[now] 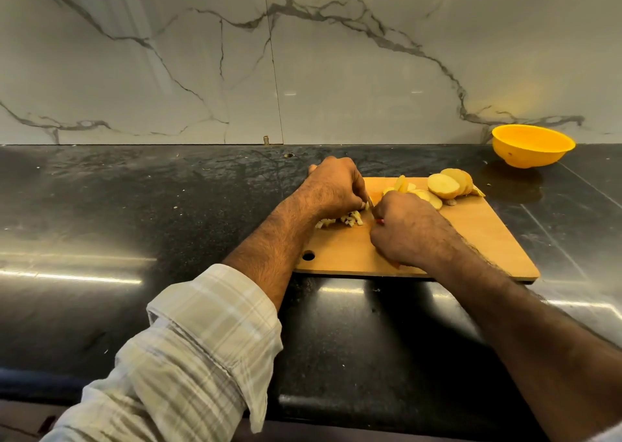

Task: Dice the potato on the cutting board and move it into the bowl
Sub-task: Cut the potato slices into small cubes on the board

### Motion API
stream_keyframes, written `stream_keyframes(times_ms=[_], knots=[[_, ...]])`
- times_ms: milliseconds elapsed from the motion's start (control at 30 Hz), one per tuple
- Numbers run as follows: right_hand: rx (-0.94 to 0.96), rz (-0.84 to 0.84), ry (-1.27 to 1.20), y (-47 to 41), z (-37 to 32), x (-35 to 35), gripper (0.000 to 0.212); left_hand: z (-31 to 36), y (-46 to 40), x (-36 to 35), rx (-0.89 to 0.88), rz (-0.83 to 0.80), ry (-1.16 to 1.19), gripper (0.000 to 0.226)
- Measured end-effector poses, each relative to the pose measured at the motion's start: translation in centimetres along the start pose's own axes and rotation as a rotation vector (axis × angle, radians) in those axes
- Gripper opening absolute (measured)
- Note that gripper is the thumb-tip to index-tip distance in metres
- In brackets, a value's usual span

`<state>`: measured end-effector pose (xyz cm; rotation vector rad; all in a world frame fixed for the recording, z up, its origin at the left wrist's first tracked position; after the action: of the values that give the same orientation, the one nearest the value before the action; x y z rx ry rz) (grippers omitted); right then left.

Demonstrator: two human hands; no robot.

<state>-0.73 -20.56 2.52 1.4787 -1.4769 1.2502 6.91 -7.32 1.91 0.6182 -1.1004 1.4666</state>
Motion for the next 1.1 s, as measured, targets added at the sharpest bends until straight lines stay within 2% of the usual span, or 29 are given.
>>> stream_keyframes(times_ms=[233,733,1100], knots=[[0.008,0.093,-0.049,0.5,1.3,0.8,0.04,-0.8,0.4,0.4,0.004,0.002,0.026,0.006],[0.007,-0.015,-0.061,-0.2,0.8,0.4,0.043,0.4,0.5,0.2,-0.004,-0.029,-0.008,0.006],[0.045,0.057,-0.043,0.2,1.4,0.2,0.036,0.0,0.6,0.4,-0.001,-0.029,-0.011,0.005]])
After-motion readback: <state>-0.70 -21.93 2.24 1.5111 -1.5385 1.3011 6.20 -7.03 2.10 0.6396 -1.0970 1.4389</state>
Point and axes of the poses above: each hand's wrist, its own y-axis away from the middle knuckle, its own x-axis out of the back of the hand, z = x × y, the point moved 5 cm from there along -y, towards the middle knuckle, and after that the axes turned 11 degrees about z, right-handed, at the moved point
